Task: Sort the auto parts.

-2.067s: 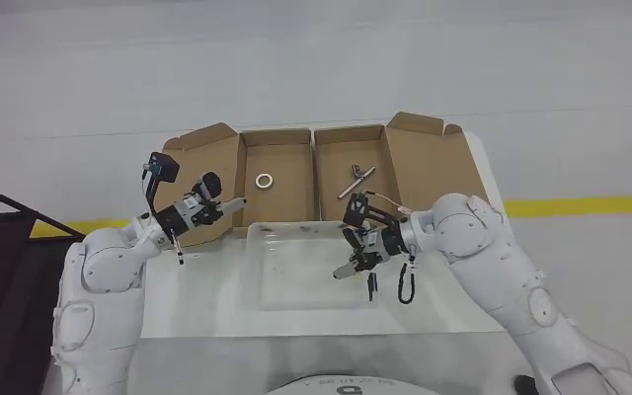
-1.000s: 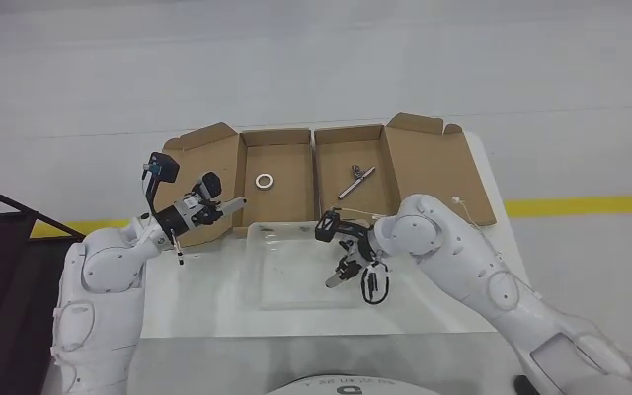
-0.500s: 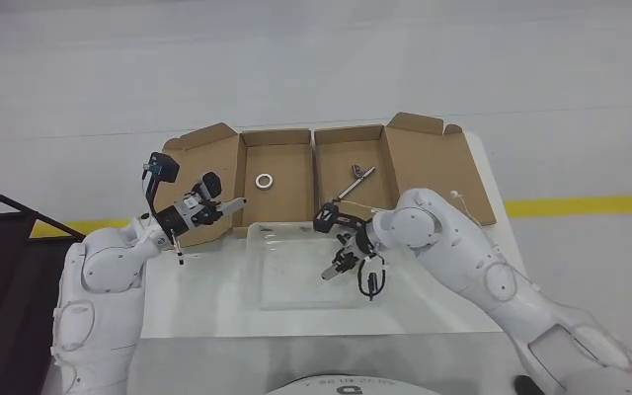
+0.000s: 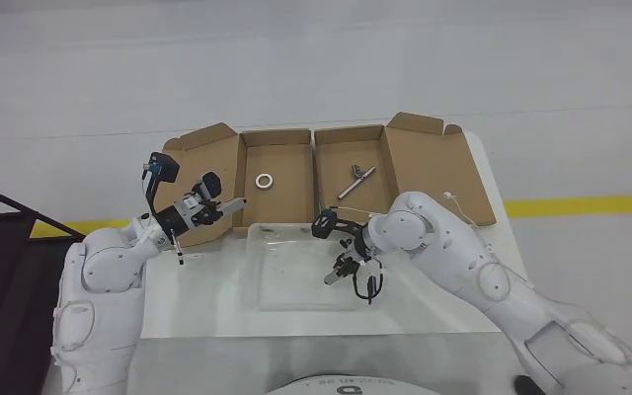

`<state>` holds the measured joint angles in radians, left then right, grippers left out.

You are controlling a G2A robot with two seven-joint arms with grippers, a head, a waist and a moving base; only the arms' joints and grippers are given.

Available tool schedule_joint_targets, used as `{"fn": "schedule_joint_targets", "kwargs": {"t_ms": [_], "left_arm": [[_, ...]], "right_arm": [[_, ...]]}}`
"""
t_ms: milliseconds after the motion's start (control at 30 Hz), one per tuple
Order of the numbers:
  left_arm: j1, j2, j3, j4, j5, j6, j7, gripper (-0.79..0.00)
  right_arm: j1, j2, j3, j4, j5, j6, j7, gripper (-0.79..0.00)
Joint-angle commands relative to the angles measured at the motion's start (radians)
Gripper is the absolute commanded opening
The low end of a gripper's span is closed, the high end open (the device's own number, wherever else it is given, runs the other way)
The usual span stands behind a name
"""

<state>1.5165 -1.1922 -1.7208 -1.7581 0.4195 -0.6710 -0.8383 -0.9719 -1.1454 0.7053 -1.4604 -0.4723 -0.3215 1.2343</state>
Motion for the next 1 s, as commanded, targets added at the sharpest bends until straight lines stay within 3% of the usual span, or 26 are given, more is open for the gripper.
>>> {"fn": "schedule_joint_targets", "kwargs": {"t_ms": [0,367,633,733,900,967], "left_arm": [[0.0,0.0,0.0,0.0,0.0,0.0,0.0,0.0],[0.0,0.0,0.0,0.0,0.0,0.0,0.0,0.0],[0.0,0.0,0.0,0.0,0.0,0.0,0.0,0.0],[0.0,0.0,0.0,0.0,0.0,0.0,0.0,0.0],[0.0,0.0,0.0,0.0,0.0,0.0,0.0,0.0],[0.0,0.0,0.0,0.0,0.0,0.0,0.0,0.0]], "right_arm": [[0.01,-0.006,-0.003,0.012,0.014,0.004,-0.031,0.0],[0.039,-0.022,-0.05,0.053,-0.04,0.023,-0.047,-0.077],[0.05,-0.03,-0.069,0.07,-0.061,0.031,-0.055,-0.351],[0.052,-0.031,-0.072,0.073,-0.07,0.035,-0.059,-0.397],[0.053,-0.032,-0.073,0.069,-0.081,0.029,-0.071,-0.394],[0.052,-0.031,-0.07,0.061,-0.082,0.017,-0.079,-0.342]]}}
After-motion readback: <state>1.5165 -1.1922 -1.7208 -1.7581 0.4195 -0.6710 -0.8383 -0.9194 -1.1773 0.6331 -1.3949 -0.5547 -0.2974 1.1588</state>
